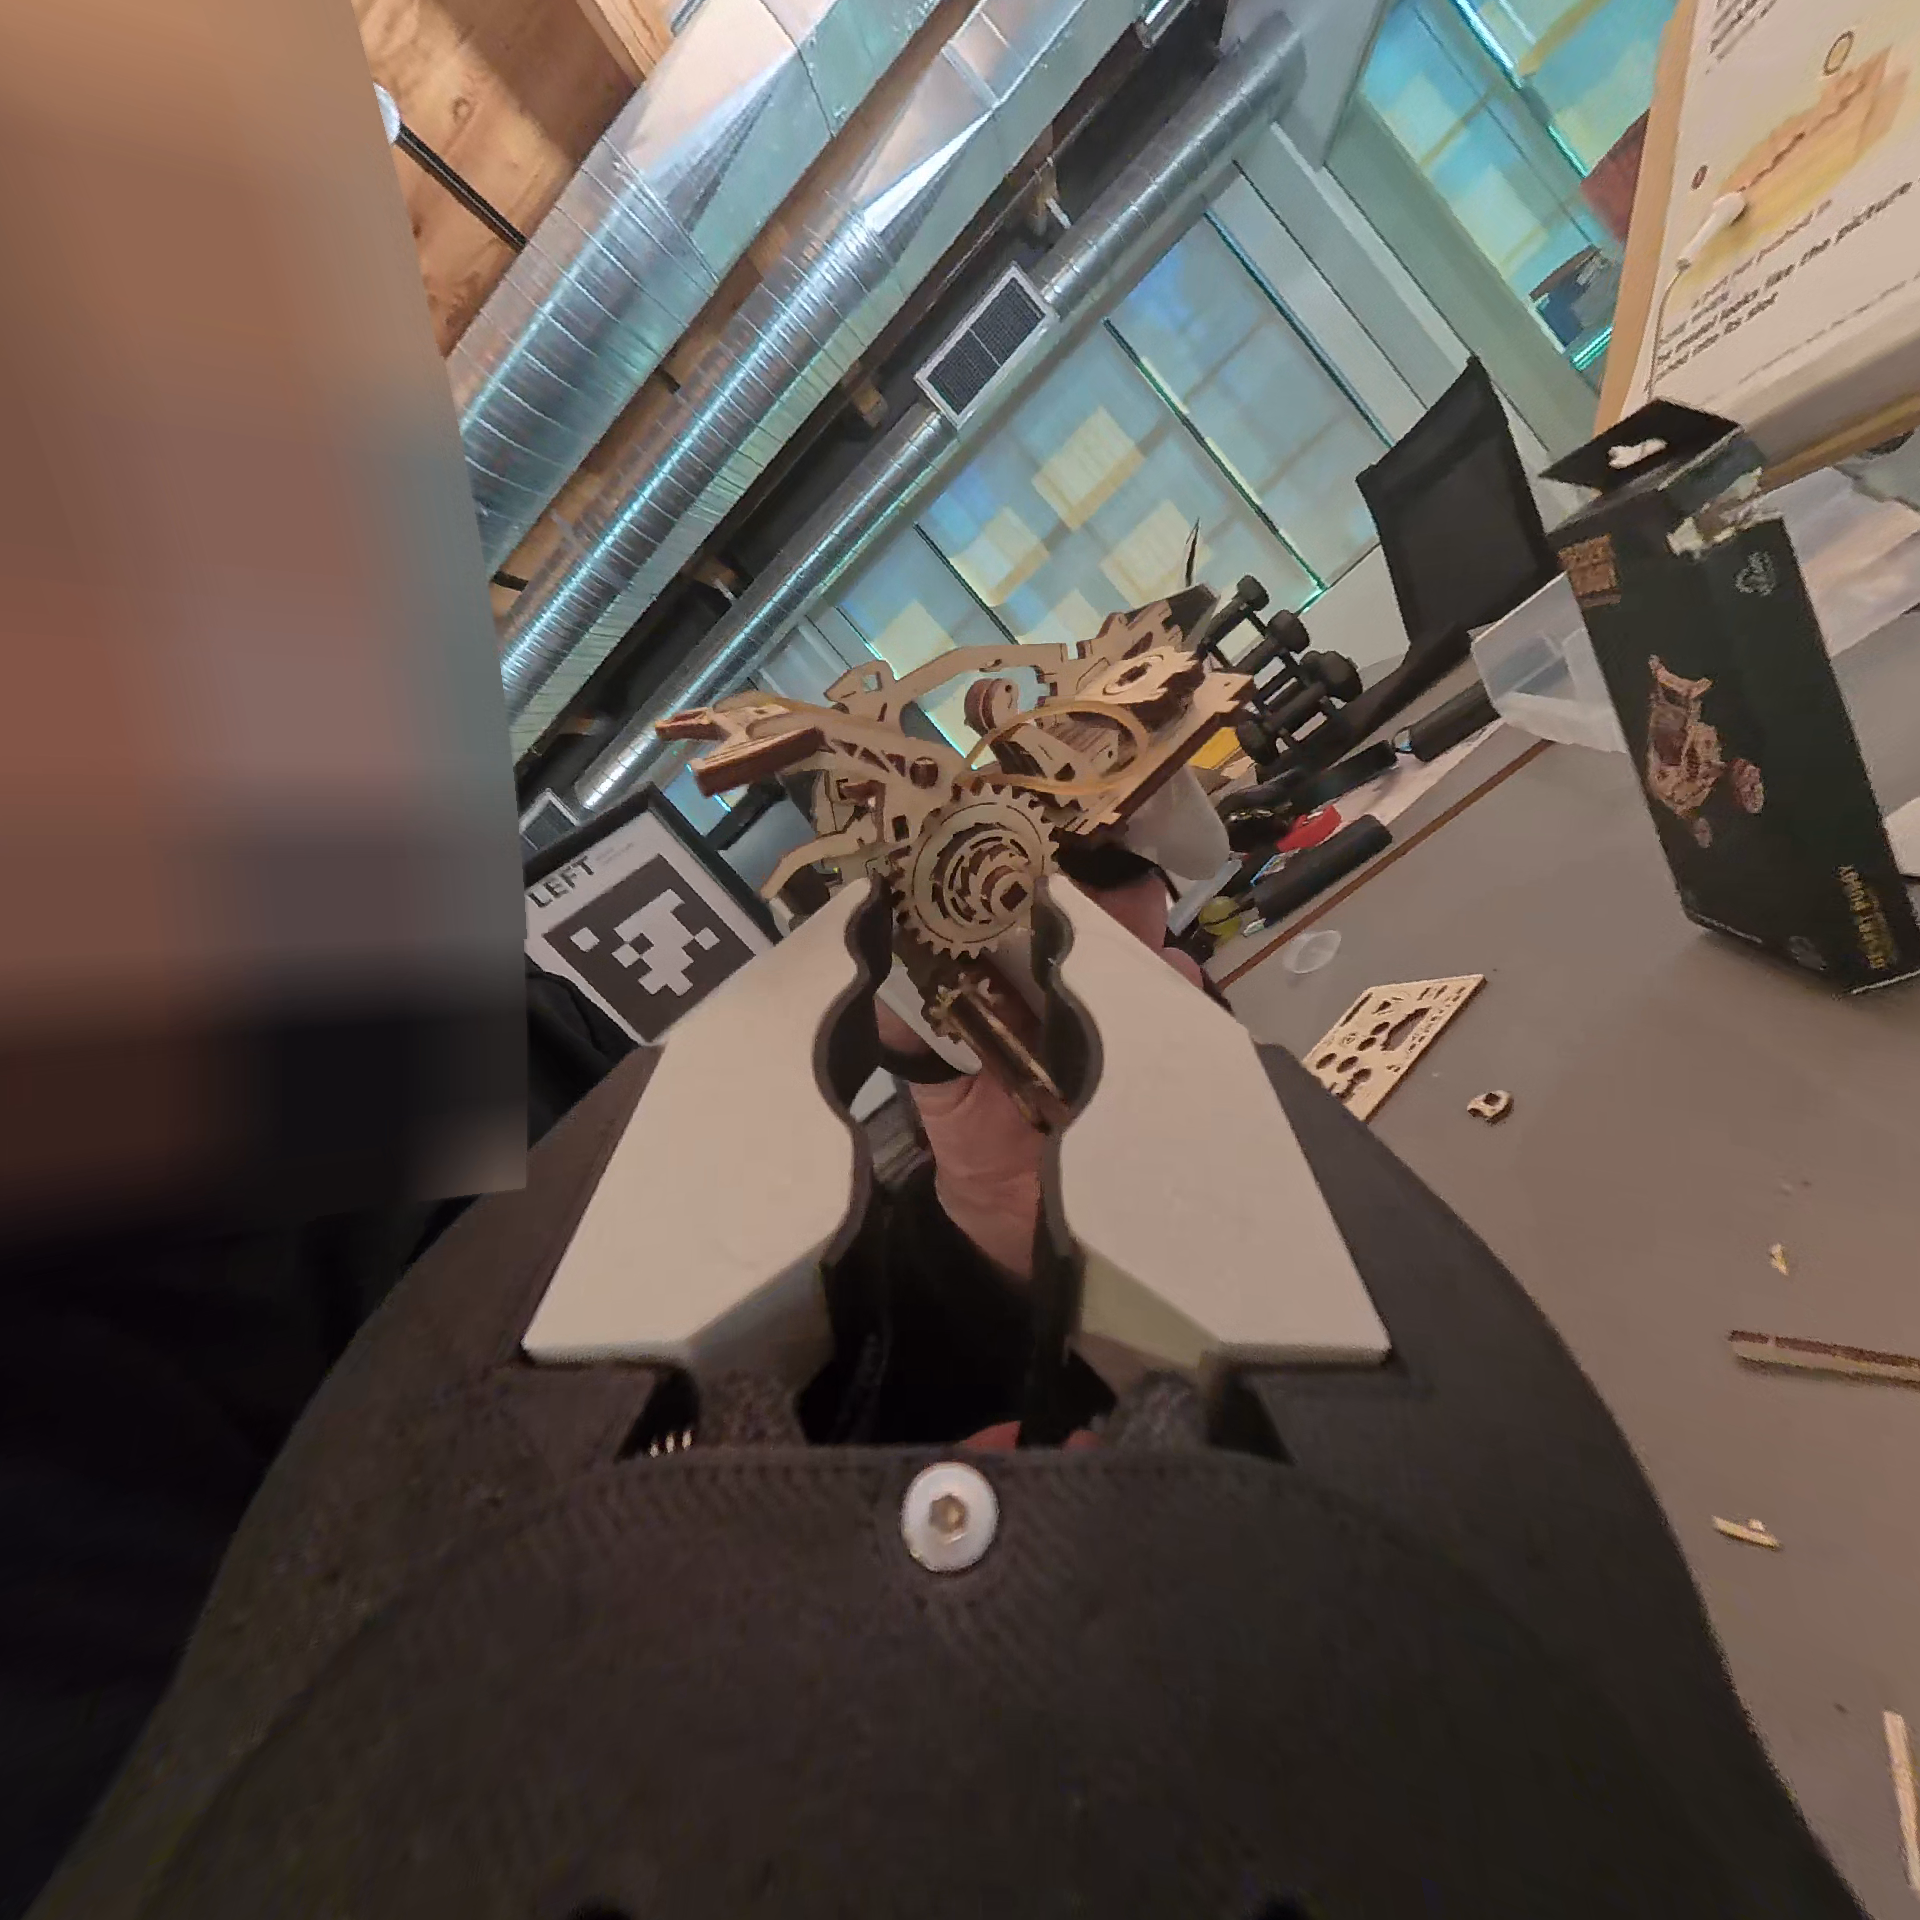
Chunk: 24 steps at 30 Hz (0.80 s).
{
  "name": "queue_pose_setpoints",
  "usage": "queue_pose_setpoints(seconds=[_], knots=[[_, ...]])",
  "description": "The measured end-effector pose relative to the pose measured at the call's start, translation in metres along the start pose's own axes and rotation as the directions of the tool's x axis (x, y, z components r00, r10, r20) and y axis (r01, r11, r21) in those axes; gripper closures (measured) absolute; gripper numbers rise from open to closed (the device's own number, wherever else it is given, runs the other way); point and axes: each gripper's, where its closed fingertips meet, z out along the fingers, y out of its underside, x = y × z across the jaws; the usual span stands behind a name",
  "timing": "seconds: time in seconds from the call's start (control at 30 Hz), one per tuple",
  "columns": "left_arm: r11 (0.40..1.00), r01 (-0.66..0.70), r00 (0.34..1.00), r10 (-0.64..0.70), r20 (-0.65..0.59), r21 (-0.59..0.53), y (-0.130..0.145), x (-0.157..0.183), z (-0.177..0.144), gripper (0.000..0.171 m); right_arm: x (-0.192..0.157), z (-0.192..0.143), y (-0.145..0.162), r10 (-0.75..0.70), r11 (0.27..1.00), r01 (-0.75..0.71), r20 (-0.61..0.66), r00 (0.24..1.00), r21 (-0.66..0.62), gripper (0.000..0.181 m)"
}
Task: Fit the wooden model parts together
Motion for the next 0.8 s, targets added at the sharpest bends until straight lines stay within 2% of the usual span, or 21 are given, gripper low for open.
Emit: queue_pose_setpoints(seconds=[0.07,0.4,0.53,0.67,0.8], knots=[[1.0,-0.006,1.0,0.006,-0.01,0.018,-0.002,0.001,-0.001,0.067,-0.002,0.001,-0.001,-0.036,0.999,0.036,-0.016,0.999,-0.008,0.158],[0.99,0.122,0.991,-0.117,-0.069,0.069,-0.002,0.001,-0.002,0.066,-0.004,0.003,-0.002,-0.019,0.999,0.019,-0.008,1.0,0.031,0.158],[0.981,0.165,0.984,-0.157,-0.078,0.102,-0.002,-0.002,-0.004,0.066,-0.004,0.005,-0.003,-0.027,0.998,0.029,-0.041,0.999,0.052,0.156],[0.948,0.281,0.957,-0.265,-0.117,0.149,0.001,-0.007,-0.004,0.067,-0.005,0.007,-0.008,-0.06,0.995,0.068,-0.092,0.994,0.079,0.156],[0.936,0.308,0.949,-0.291,-0.118,0.172,0.004,-0.009,-0.004,0.067,-0.003,0.007,-0.012,-0.078,0.992,0.092,-0.155,0.985,0.09,0.159]])
